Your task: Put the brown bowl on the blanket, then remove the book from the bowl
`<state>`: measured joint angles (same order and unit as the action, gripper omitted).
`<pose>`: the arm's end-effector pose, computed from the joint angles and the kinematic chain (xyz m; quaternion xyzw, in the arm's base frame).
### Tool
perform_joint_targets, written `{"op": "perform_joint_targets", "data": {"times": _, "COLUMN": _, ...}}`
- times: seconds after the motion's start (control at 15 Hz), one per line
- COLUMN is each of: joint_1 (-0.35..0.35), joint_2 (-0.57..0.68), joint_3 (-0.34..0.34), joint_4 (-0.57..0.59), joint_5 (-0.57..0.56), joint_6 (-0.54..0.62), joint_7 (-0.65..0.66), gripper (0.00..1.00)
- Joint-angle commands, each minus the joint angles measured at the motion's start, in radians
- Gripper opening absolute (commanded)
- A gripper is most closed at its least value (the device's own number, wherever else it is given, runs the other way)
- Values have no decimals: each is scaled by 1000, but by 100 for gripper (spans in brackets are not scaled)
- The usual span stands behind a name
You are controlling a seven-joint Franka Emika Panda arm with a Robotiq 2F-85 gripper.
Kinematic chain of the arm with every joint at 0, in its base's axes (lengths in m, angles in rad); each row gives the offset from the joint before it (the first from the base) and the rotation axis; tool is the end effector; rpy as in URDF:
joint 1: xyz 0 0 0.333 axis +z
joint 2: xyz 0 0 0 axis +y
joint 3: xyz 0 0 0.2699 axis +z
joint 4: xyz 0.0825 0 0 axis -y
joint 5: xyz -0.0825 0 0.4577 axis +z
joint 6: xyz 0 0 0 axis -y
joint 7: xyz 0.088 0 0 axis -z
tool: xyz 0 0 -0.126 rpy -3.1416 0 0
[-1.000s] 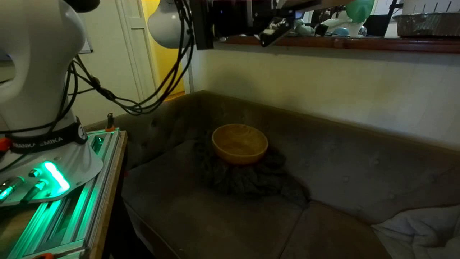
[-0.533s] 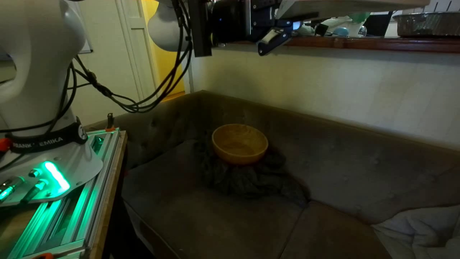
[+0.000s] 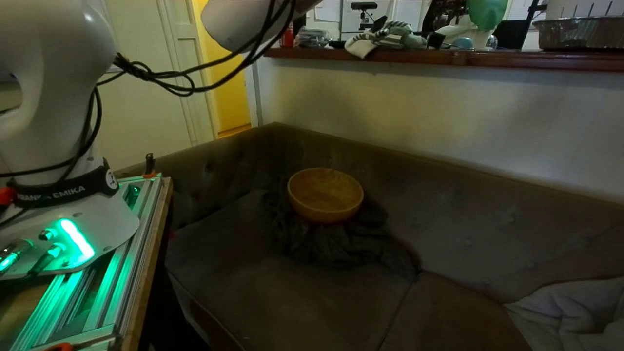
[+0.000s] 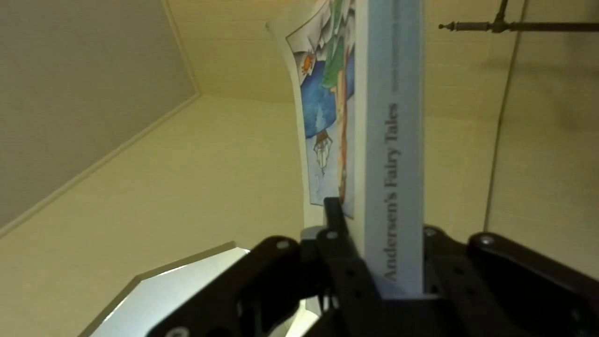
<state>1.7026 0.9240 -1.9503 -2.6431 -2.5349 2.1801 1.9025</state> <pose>0.4690 -0.2230 0.3779 0.4464 0.2322 0.3862 0.7731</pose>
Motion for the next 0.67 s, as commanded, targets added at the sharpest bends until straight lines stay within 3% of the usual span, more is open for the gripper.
{"op": "perform_joint_targets", "data": {"times": 0.0, "joint_1": -75, "joint_2": 72, "joint_3": 86, "joint_4": 60, "joint_5": 5, "joint_6": -72, "joint_7": 192, "gripper": 6}}
{"op": "perform_joint_targets", "data": {"times": 0.2, "joint_1": -166, "joint_2": 197, "joint_3": 153, "joint_4": 137, "joint_5": 13, "joint_6": -68, "joint_7": 404, "gripper": 6}}
{"op": "perform_joint_targets", "data": {"times": 0.47, "joint_1": -301, "joint_2": 405, "joint_3": 181, "joint_4": 229, "joint_5": 13, "joint_6": -90, "joint_7": 658, "gripper": 6}}
{"op": "perform_joint_targets", "data": {"times": 0.6, "joint_1": -409, "joint_2": 497, "joint_3": 199, "joint_4": 301, "joint_5": 13, "joint_6": -42, "joint_7": 786, "gripper": 6}}
